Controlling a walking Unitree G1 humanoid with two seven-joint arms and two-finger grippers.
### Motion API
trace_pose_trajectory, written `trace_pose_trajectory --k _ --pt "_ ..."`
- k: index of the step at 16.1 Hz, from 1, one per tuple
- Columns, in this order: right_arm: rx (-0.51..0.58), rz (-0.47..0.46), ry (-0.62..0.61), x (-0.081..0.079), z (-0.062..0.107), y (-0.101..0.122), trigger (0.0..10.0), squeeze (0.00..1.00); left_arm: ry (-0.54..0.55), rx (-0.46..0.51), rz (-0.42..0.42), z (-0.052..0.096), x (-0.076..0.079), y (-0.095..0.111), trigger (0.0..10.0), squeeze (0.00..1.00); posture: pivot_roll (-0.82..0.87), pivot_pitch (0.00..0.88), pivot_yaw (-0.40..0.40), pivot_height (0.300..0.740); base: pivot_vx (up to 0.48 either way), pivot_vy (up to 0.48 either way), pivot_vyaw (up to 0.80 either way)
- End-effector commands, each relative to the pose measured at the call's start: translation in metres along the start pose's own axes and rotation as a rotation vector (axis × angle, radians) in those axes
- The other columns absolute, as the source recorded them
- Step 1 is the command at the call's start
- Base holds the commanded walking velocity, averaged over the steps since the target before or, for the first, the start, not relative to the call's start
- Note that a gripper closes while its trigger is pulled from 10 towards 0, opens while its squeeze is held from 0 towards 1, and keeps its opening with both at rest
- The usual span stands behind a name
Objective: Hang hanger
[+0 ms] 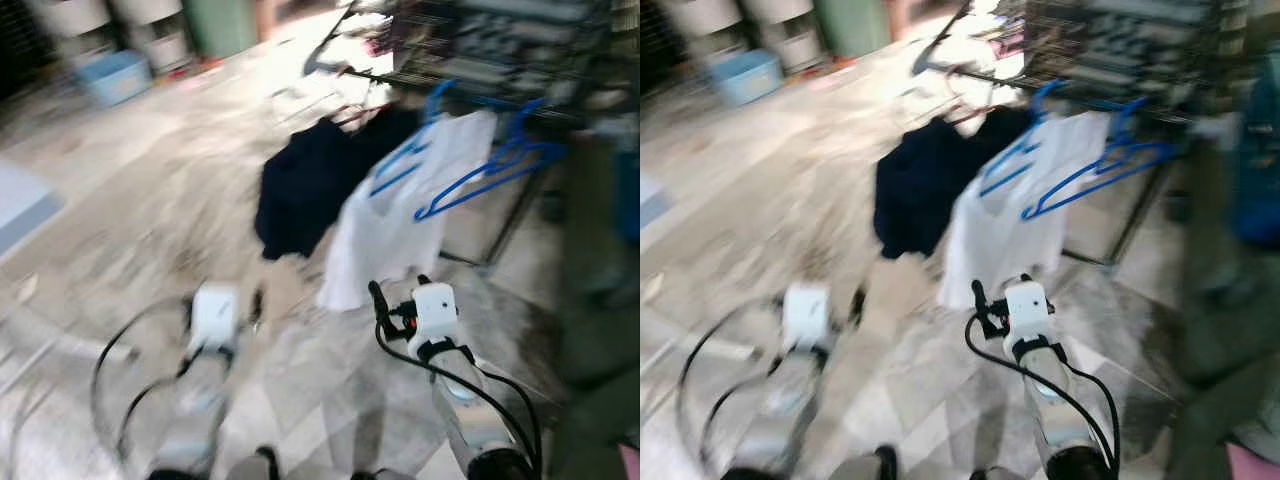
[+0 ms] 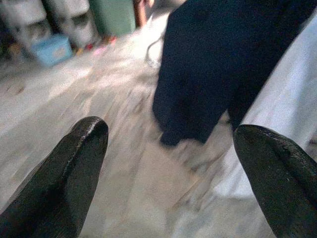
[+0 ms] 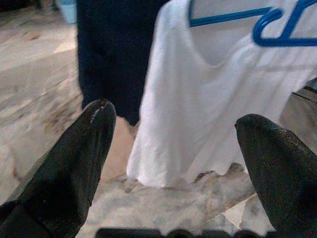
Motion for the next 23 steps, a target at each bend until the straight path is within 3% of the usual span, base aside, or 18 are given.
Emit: trace_pose_trajectory --k 1,5,11,14,23 --pt "0.010 0.003 0.011 -0.003 -0.001 0.003 10.0 0.00 -0.004 -0.035 0.000 0.004 -0.002 -0.009 10.0 0.00 -0.16 0.206 0.008 0.740 0.000 0.000 0.80" --pt "0.019 -0.004 -0.013 0.004 -0.004 0.008 10.0 0.00 0.011 -0.130 0.008 0.008 -0.006 -0.028 10.0 0.00 -0.16 0.212 0.010 0.740 0.000 0.000 0.80" --pt "0.009 0.008 0.015 0.006 -0.002 0.007 10.0 0.00 0.076 -0.172 0.022 0.017 -0.011 -0.041 10.0 0.00 -0.15 0.216 -0.025 0.740 0.000 0.000 0.80" --pt "0.012 -0.010 0.015 0.005 -0.003 0.008 10.0 0.00 0.072 -0.174 0.018 0.017 -0.010 -0.041 10.0 0.00 -0.14 0.216 -0.025 0.740 0.000 0.000 0.00" --pt "0.003 -0.020 0.012 0.003 -0.001 0.005 10.0 0.00 0.078 -0.183 -0.008 0.016 -0.012 -0.041 10.0 0.00 -0.14 0.215 -0.015 0.740 0.000 0.446 0.00"
Point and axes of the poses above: a point about 5 cm out from each wrist's last joint towards the gripper, its own z axis pointing back from the gripper into the wrist, its own y axis along the axis of the wrist's last joint, x = y × z, the point moved 4 cm from there along -z, pointing out of the wrist towards the gripper, and after that the axes turned 3 degrees about z, right-handed, at the moved point
